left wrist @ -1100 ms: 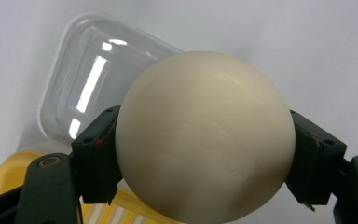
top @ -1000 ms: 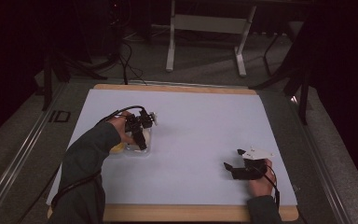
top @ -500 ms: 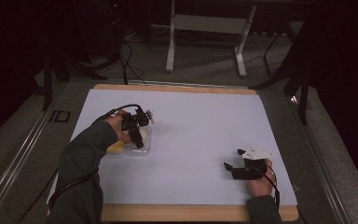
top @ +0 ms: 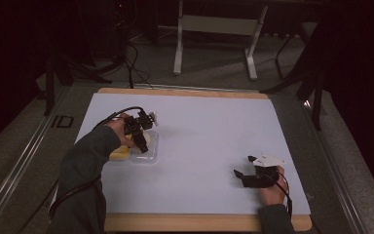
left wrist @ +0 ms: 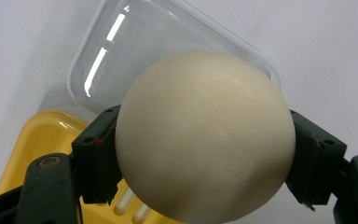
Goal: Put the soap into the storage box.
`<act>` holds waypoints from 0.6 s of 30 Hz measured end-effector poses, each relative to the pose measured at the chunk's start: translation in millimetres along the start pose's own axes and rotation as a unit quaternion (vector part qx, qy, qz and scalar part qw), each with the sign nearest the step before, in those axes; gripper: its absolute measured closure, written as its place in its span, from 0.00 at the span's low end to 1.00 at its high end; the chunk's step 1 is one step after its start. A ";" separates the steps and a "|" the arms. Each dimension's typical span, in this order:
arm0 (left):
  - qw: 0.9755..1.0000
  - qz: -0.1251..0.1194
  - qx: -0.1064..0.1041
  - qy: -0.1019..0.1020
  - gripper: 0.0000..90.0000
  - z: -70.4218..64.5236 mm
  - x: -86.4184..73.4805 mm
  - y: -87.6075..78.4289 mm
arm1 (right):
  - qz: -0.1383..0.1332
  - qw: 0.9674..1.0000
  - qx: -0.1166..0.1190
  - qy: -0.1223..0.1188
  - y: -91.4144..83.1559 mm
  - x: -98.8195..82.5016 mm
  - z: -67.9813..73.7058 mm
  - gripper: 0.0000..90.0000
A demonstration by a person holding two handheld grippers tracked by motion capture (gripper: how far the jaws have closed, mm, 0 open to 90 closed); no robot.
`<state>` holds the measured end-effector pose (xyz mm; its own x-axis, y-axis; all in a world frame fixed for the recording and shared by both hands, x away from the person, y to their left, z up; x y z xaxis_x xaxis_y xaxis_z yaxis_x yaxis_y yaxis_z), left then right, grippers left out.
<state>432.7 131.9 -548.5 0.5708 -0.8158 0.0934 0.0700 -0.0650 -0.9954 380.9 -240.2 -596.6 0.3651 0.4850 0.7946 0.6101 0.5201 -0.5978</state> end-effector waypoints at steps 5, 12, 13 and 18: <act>1.000 0.003 -0.003 -0.010 0.28 1.6 -1.6 1.3 | 0.000 1.000 0.000 -0.001 0.2 0.0 0.0 0.20; 1.000 0.011 -0.008 -0.020 0.28 5.2 -7.1 4.9 | 0.001 1.000 0.000 -0.001 0.4 -0.1 0.2 0.20; 1.000 0.011 -0.007 -0.021 0.28 6.1 -7.9 5.0 | 0.001 1.000 0.000 -0.002 0.4 -0.1 0.2 0.20; 1.000 0.011 -0.007 -0.027 0.28 9.7 -12.6 4.5 | 0.002 1.000 0.000 -0.002 0.6 -0.2 0.3 0.20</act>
Point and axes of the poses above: each handheld gripper's, and its own axes: y roughly forward along the jaws, x roughly out of its top, z roughly to its left, the point moved 10 cm from there along y, roughly forward along the jaws, and after that the axes turned 2 degrees about -y, right-handed, at the moved point
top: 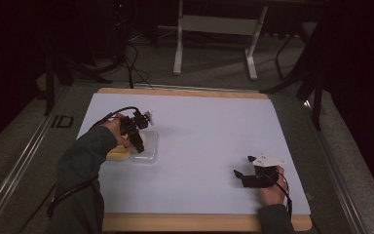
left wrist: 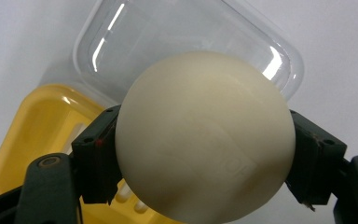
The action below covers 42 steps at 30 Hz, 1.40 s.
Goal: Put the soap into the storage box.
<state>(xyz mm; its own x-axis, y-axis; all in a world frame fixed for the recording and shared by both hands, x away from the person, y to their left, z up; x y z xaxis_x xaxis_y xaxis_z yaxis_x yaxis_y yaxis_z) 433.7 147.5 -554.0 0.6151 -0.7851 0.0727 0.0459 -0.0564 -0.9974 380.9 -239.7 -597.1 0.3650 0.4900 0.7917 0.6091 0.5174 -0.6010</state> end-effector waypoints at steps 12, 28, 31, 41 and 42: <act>1.000 -0.004 0.004 -0.026 0.28 11.4 -7.5 0.0 | 0.003 1.000 -0.001 -0.002 0.5 -0.4 0.2 0.20; 0.999 -0.002 0.009 -0.044 0.28 18.9 -12.2 -3.1 | 0.004 1.000 -0.001 -0.003 0.6 -0.5 0.4 0.20; 0.999 -0.002 0.009 -0.049 0.28 20.1 -13.0 -3.8 | 0.004 1.000 -0.001 -0.003 0.6 -0.6 0.4 0.20; 0.998 -0.008 0.011 -0.056 0.28 24.2 -14.3 -4.4 | 0.004 1.000 -0.001 -0.004 0.7 -0.5 0.5 0.20; 0.998 -0.007 0.011 -0.059 0.28 25.2 -14.6 -4.6 | 0.004 1.000 -0.001 -0.004 0.7 -0.5 0.5 0.20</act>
Point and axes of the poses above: each handheld gripper's, and its own axes: y roughly forward along the jaws, x roughly out of its top, z roughly to its left, the point moved 10 cm from there along y, roughly forward along the jaws, and after that the axes turned 2 degrees about -y, right-handed, at the moved point
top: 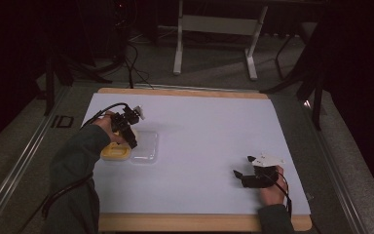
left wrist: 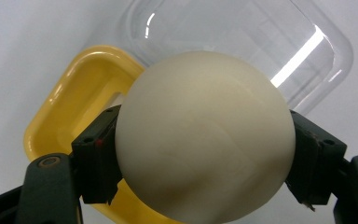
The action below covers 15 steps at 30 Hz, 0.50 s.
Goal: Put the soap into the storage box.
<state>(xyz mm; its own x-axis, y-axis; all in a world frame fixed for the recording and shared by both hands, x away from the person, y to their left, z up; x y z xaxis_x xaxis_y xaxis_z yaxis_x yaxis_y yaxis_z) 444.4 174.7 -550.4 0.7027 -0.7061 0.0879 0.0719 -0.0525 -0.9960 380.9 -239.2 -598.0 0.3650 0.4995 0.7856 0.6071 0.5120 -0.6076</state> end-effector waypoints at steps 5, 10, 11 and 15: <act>1.000 -0.002 0.000 -0.009 0.28 2.3 -0.9 0.1 | 0.000 1.000 0.000 0.000 0.0 0.0 0.0 0.20; 1.000 -0.012 -0.009 -0.015 0.28 4.6 -2.6 -1.5 | 0.000 1.000 0.000 -0.001 0.1 0.0 0.0 0.20; 1.000 -0.015 -0.011 -0.015 0.28 4.7 -2.8 -1.9 | 0.001 1.000 0.000 -0.001 0.1 -0.1 0.1 0.20; 1.000 -0.006 -0.001 -0.017 0.28 9.2 -5.8 -3.3 | 0.002 1.000 0.000 -0.001 0.1 -0.3 0.3 0.20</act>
Point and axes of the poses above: each handheld gripper's, and its own axes: y roughly forward along the jaws, x roughly out of its top, z roughly to its left, the point moved 10 cm from there along y, roughly forward along the jaws, and after that the axes turned 2 degrees about -y, right-handed, at the moved point
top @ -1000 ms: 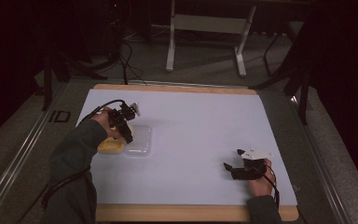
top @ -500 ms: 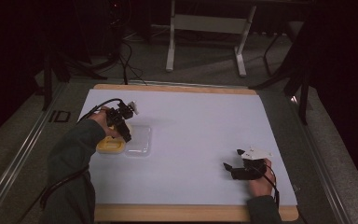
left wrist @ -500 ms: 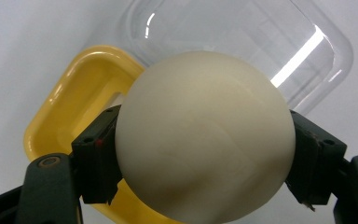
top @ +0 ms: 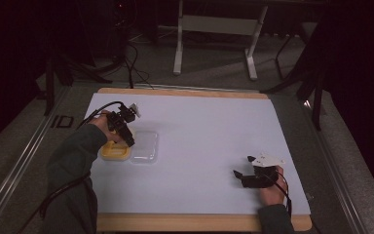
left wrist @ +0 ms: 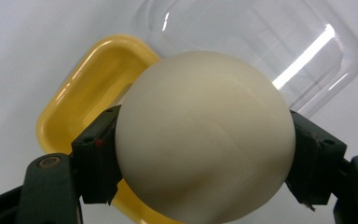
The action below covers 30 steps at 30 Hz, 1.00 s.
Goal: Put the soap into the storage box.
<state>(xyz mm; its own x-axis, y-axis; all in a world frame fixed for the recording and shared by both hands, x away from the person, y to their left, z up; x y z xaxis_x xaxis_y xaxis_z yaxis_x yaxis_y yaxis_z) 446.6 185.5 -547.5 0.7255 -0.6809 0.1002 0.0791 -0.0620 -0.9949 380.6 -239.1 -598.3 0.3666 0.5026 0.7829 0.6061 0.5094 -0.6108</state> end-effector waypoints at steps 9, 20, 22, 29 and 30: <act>1.000 -0.018 0.008 -0.015 0.28 8.1 -0.1 -4.3 | 0.000 1.000 0.000 -0.001 0.0 0.0 -0.1 0.20; 1.000 -0.005 0.011 -0.025 0.28 15.4 -5.8 1.9 | 0.000 1.000 -0.001 -0.001 0.0 0.0 0.0 0.20; 1.000 -0.003 0.011 -0.027 0.28 15.6 -6.3 2.9 | 0.000 1.000 -0.001 -0.001 0.0 0.0 0.1 0.20; 0.999 0.000 0.007 -0.033 0.28 19.3 -9.6 8.2 | 0.000 1.000 -0.001 -0.001 0.0 0.0 0.1 0.20; 0.999 0.002 0.006 -0.033 0.28 20.3 -10.4 8.6 | 0.000 1.000 -0.001 -0.001 0.0 -0.1 0.1 0.20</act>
<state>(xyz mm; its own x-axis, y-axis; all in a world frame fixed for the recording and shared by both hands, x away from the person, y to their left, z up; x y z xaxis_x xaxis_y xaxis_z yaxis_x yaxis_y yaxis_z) 453.6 206.8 -556.9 0.7690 -0.6318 0.0968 0.0841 -0.0500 -0.9952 380.5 -239.0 -598.4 0.3656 0.5047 0.7821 0.6072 0.5076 -0.6113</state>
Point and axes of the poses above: each handheld gripper's, and its own axes: y roughly forward along the jaws, x roughly out of its top, z roughly to its left, the point moved 10 cm from there along y, roughly forward along the jaws, and after that the axes turned 2 degrees about -y, right-handed, at the moved point
